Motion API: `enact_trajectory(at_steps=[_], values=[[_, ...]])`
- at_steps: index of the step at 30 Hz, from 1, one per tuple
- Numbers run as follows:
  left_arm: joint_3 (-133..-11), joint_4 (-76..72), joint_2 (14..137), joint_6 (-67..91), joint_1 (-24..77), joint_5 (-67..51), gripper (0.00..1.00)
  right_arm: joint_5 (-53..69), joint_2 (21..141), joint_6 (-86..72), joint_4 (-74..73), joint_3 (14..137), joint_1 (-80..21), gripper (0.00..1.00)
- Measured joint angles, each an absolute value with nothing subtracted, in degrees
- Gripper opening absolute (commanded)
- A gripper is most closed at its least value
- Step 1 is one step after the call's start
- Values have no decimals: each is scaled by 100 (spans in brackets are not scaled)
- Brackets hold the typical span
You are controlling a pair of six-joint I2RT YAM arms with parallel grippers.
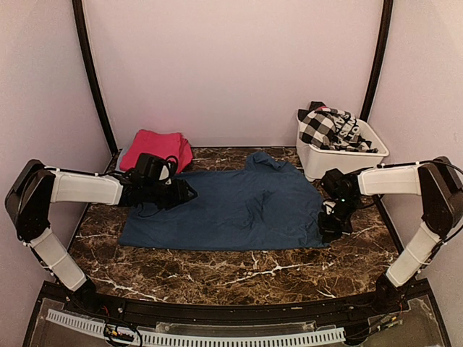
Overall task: Fold and stack the mixed laundry pile
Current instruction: Smooth out the 1/3-folded T-shirt at the corner of the board.
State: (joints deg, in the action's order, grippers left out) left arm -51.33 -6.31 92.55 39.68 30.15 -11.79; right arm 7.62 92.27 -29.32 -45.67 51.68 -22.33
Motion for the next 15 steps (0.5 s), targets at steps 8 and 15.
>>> enact_trajectory(at_steps=[8, 15], values=[[-5046, -558, 9255, 4115, 2788, -1103, 57, 148, 9157, -3354, -4958, 5273, -2233, 0], [-4995, -163, 9129, 4230, 2617, -906, 57, -167, 9139, -3673, -5271, 5365, -2233, 15]])
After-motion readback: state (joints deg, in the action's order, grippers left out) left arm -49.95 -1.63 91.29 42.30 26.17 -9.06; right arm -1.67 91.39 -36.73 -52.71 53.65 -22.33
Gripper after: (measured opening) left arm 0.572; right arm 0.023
